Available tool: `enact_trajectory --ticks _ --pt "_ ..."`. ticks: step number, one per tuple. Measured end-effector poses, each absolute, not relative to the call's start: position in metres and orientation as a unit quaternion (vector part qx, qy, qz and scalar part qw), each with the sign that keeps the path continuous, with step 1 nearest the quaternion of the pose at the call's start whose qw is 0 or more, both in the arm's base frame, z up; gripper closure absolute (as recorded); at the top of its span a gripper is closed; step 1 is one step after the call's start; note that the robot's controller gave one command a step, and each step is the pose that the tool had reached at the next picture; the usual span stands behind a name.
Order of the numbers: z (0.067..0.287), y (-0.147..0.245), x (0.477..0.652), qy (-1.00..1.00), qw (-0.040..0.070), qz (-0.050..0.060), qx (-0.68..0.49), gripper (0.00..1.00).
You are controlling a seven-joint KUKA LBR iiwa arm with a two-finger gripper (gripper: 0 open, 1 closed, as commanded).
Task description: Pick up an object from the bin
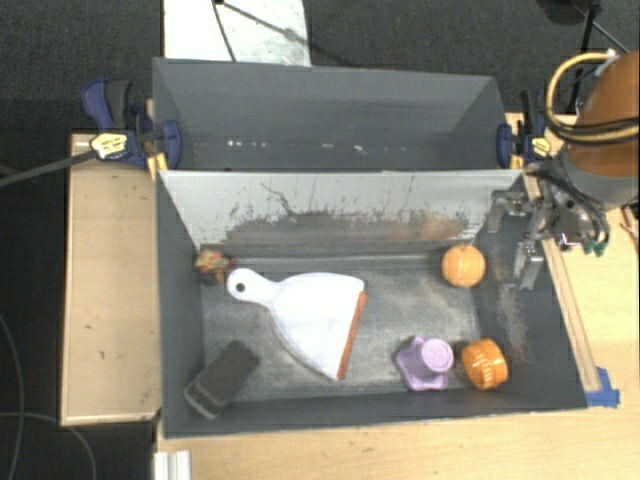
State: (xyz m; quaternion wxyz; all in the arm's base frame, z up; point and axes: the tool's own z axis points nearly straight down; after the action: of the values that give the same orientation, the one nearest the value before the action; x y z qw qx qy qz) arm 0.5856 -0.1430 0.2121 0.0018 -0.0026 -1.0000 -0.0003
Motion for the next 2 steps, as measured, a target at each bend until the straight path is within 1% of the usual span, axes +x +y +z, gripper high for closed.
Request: enact_trajectory --ticks 1,2 --pt "0.217 -0.142 0.587 -1.0 -0.002 0.001 0.0 0.0" --pt "0.154 -0.146 0.576 -0.998 -0.003 0.001 0.066 0.0"
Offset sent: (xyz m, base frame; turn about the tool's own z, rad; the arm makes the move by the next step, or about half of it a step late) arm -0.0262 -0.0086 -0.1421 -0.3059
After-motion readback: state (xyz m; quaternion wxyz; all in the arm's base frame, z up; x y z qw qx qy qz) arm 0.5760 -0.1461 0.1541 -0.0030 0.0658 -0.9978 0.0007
